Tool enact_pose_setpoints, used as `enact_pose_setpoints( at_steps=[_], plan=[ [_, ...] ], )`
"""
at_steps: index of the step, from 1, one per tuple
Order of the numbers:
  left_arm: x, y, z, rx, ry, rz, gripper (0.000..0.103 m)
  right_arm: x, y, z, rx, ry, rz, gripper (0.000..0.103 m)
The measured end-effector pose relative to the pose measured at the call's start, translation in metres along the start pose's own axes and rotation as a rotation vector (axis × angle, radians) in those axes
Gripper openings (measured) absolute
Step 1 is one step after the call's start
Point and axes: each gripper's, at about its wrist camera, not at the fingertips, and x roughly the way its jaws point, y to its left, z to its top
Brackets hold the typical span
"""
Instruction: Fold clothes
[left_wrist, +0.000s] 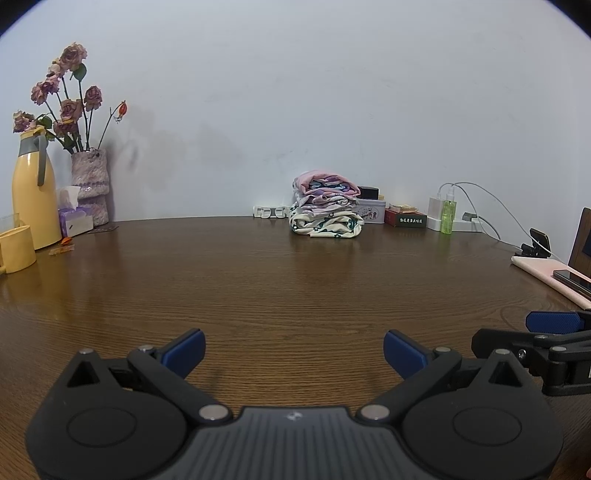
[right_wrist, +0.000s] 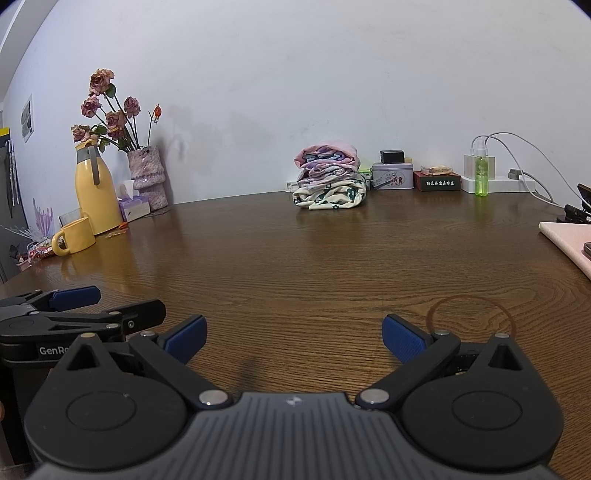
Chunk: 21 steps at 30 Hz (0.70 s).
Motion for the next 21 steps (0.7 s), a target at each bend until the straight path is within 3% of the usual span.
enact_pose_setpoints(
  at_steps=[21],
  plan=[
    [0.0009,0.0,0.0,0.002,0.007,0.003,0.103,0.0002,0.0007,0.0002,0.0,0.009,-0.001,0.103]
  ],
)
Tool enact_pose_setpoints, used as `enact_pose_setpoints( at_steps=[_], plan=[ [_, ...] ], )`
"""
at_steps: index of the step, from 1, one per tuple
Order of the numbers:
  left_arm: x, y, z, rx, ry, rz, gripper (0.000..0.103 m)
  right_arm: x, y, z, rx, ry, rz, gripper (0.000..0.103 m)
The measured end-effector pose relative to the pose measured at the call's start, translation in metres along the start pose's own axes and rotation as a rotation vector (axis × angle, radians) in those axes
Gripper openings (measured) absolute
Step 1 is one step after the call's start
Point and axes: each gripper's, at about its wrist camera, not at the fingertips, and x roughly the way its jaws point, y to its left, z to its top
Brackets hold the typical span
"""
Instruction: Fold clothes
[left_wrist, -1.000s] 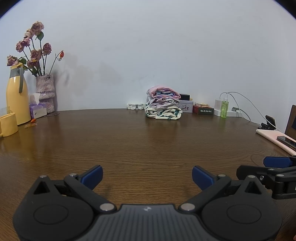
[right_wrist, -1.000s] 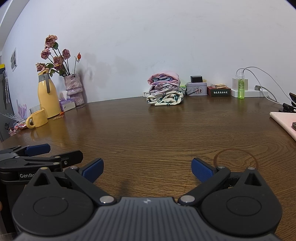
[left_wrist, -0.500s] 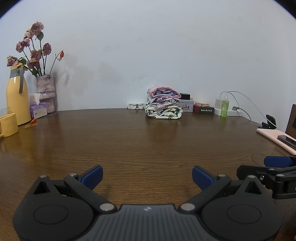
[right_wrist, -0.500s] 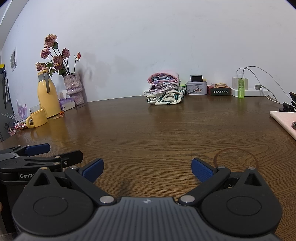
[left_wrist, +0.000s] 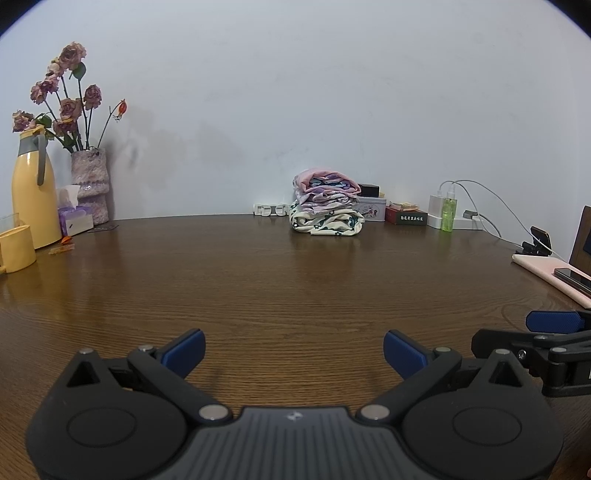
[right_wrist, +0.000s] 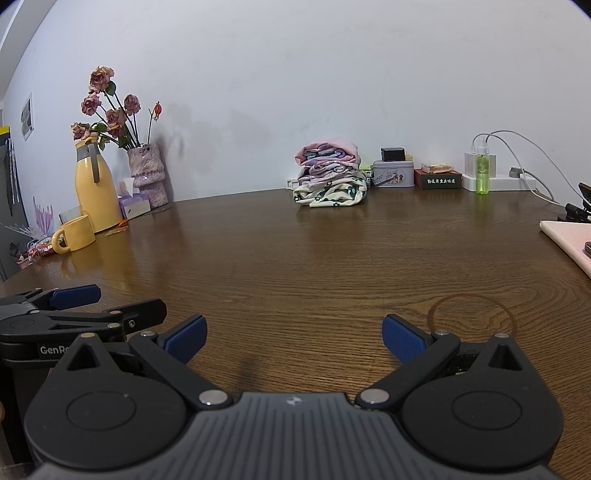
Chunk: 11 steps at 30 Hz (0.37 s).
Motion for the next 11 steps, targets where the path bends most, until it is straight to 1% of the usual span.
enact_pose_setpoints(
  at_steps=[11],
  plan=[
    [-0.0005,0.0009,-0.001,-0.004,-0.007,0.003,0.103,-0.0001,0.0003,-0.0013,0.001,-0.003,0.0,0.103]
  ],
)
